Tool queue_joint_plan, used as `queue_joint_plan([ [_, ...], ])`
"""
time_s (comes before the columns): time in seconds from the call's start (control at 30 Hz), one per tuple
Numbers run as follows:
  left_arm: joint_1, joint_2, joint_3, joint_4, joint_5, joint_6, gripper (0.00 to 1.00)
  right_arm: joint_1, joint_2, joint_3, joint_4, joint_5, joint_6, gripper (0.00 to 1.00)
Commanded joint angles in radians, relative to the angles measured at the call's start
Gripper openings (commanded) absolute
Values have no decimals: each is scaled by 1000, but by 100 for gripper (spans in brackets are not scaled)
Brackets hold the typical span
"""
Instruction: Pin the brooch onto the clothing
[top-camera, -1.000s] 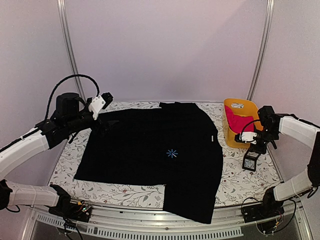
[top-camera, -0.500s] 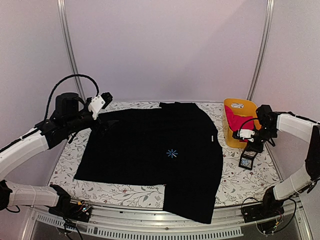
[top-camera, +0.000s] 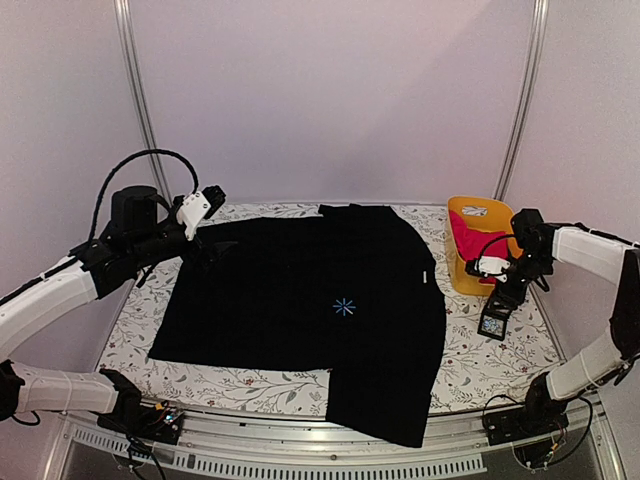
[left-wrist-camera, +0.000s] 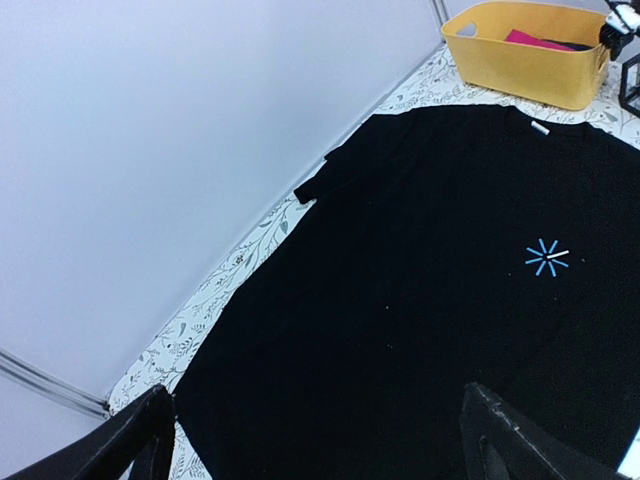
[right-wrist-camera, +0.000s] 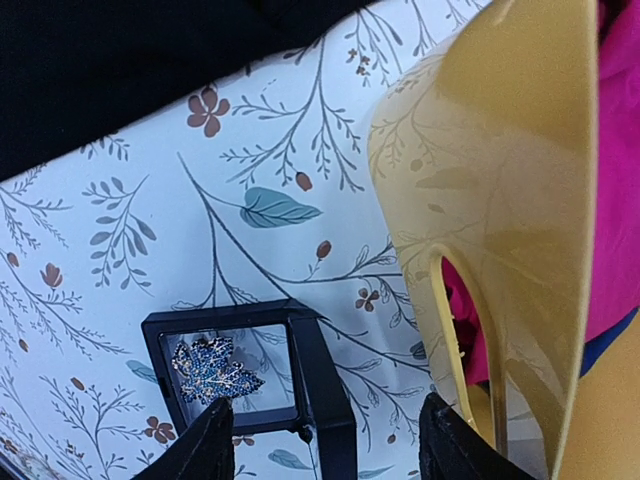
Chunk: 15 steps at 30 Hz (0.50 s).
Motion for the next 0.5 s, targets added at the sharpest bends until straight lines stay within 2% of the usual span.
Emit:
queue_joint_plan([
  [0.0,8,-7,-9,17,14,5,100,9,-68,57,-5,1,12,64],
  [0.1,8,-3,-9,18,15,5,100,11,-108,103,5,-31,47,66],
  [0.23,9,3,-8,18,17,4,100,11,-152,179,84,-114,179,72],
  [0.3,9,5,-7,19,18,4,100,11,-163,212,173,-88,366,72],
  [0.37,8,4,-8,19,19,5,100,11,-165,281,189,-152,577,74],
  [0.47,9,7,-7,18,19,5,100,11,-162,349,182,-265,690,68],
])
